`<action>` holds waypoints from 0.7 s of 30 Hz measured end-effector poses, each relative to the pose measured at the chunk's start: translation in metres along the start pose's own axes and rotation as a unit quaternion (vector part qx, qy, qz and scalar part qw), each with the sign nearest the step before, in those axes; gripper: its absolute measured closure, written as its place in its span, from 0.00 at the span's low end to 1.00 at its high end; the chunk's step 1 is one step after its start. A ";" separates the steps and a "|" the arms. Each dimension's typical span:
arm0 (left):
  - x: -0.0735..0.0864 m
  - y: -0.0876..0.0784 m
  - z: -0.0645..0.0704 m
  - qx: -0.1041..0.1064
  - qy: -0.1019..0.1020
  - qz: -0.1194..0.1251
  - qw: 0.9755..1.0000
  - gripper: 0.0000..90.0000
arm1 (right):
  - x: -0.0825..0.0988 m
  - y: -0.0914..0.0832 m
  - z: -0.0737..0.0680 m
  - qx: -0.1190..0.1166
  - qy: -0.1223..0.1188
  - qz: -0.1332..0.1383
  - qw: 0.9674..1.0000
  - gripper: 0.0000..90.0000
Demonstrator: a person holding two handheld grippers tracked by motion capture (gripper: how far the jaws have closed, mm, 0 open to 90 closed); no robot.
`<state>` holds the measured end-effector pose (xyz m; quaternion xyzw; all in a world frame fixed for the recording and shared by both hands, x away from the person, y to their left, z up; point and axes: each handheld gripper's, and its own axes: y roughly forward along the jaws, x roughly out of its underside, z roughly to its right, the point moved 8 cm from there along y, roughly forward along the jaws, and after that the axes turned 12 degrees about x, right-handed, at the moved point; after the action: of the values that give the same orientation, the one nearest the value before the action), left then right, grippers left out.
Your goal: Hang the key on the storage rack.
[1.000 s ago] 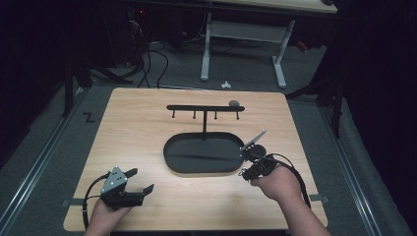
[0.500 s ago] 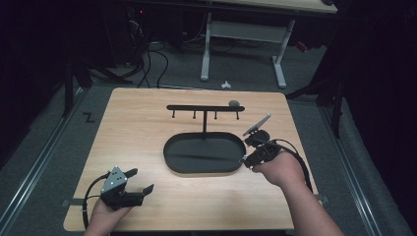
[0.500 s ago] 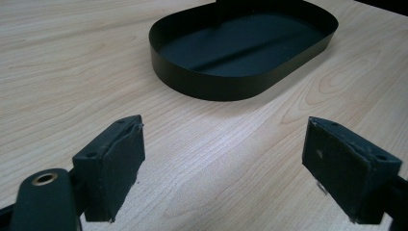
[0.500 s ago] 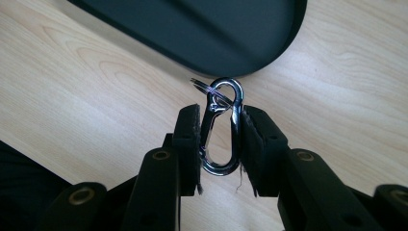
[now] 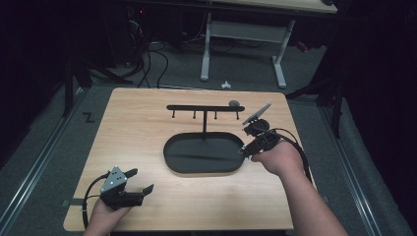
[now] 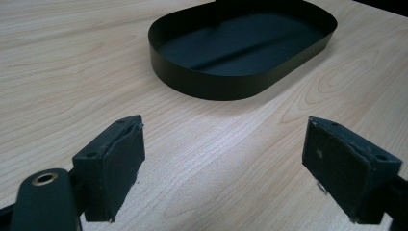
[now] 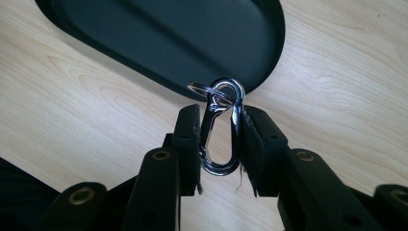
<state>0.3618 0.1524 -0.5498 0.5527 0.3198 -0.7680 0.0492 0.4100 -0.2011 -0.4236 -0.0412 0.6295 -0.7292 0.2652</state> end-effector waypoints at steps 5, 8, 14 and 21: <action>0.000 0.000 0.000 0.000 0.000 0.000 1.000 0.17 | -0.006 -0.006 0.005 0.000 0.016 0.003 1.000 0.77; 0.000 0.000 0.000 0.001 0.000 -0.001 1.000 0.17 | -0.012 -0.010 0.009 0.002 0.016 0.009 1.000 0.77; 0.001 0.001 0.001 0.003 0.000 -0.003 1.000 0.17 | -0.023 -0.013 0.014 0.002 0.022 0.007 1.000 0.77; 0.001 0.001 0.000 0.003 -0.001 -0.003 1.000 0.17 | -0.040 -0.019 0.021 0.009 0.022 0.010 1.000 0.77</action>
<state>0.3621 0.1517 -0.5508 0.5513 0.3191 -0.7695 0.0461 0.4465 -0.2009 -0.3905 -0.0164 0.6290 -0.7329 0.2586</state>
